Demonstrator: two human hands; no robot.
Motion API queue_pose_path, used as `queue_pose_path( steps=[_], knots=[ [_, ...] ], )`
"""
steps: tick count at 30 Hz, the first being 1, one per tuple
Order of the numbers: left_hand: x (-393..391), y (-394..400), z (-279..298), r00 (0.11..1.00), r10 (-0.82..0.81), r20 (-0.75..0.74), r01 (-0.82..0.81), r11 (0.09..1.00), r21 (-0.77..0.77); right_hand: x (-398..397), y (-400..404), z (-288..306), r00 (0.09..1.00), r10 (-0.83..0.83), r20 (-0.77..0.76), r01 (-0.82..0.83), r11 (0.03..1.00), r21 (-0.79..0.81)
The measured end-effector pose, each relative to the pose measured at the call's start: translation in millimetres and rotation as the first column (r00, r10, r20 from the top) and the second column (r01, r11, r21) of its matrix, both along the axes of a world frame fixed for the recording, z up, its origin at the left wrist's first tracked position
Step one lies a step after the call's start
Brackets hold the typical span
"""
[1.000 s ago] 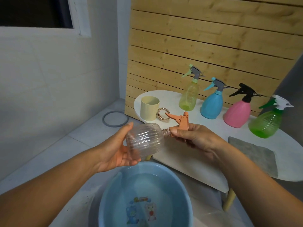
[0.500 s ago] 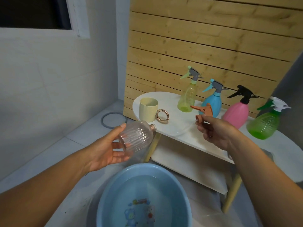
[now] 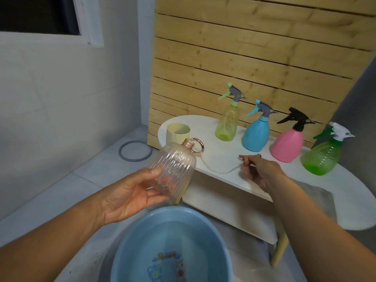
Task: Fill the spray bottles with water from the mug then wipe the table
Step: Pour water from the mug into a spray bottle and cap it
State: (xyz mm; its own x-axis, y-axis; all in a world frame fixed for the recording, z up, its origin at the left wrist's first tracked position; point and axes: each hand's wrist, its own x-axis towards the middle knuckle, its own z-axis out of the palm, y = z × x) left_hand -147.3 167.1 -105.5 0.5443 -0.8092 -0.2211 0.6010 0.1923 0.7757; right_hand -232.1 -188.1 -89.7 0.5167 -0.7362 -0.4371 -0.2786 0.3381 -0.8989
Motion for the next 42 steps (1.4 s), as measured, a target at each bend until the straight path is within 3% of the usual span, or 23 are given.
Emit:
queue_pose_path(
  steps=[7, 15, 20, 23, 26, 30, 36, 42],
  knots=[
    [-4, -1, 5, 0.987, -0.107, 0.118, 0.106, 0.994, 0.015, 3, 5, -7, 0.985, -0.042, -0.166, 0.004, 0.975, -0.223],
    [1, -1, -1, 0.969, -0.105, 0.225, 0.096, 0.994, 0.051, 6, -6, -15, 0.883, -0.100, -0.458, -0.205, 0.797, -0.568],
    [9, -1, -14, 0.947, -0.065, 0.314, 0.006, 0.982, 0.187, 13, 2, -7, 0.904, -0.152, -0.400, -0.205, 0.665, -0.718],
    [6, -5, -13, 0.922, -0.035, 0.387, -0.073, 0.962, 0.261, 26, 19, 5, 0.971, 0.016, -0.238, -0.180, 0.703, -0.688],
    [3, -8, -12, 0.892, -0.033, 0.451, -0.113, 0.949, 0.293, 46, 34, 18, 0.967, 0.206, -0.150, -0.252, 0.688, -0.680],
    [-7, -12, -15, 0.860, -0.072, 0.505, -0.121, 0.933, 0.338, 80, 50, 43, 0.860, 0.435, -0.266, -0.493, 0.579, -0.649],
    [-2, -14, -21, 0.834, -0.092, 0.545, -0.161, 0.903, 0.399, 118, 49, 41, 0.680, 0.479, -0.554, -0.733, 0.445, -0.515],
    [4, -14, -24, 0.821, -0.075, 0.565, -0.186, 0.902, 0.390, 129, 53, 32, 0.636, 0.553, -0.538, -0.772, 0.445, -0.454]
  ],
)
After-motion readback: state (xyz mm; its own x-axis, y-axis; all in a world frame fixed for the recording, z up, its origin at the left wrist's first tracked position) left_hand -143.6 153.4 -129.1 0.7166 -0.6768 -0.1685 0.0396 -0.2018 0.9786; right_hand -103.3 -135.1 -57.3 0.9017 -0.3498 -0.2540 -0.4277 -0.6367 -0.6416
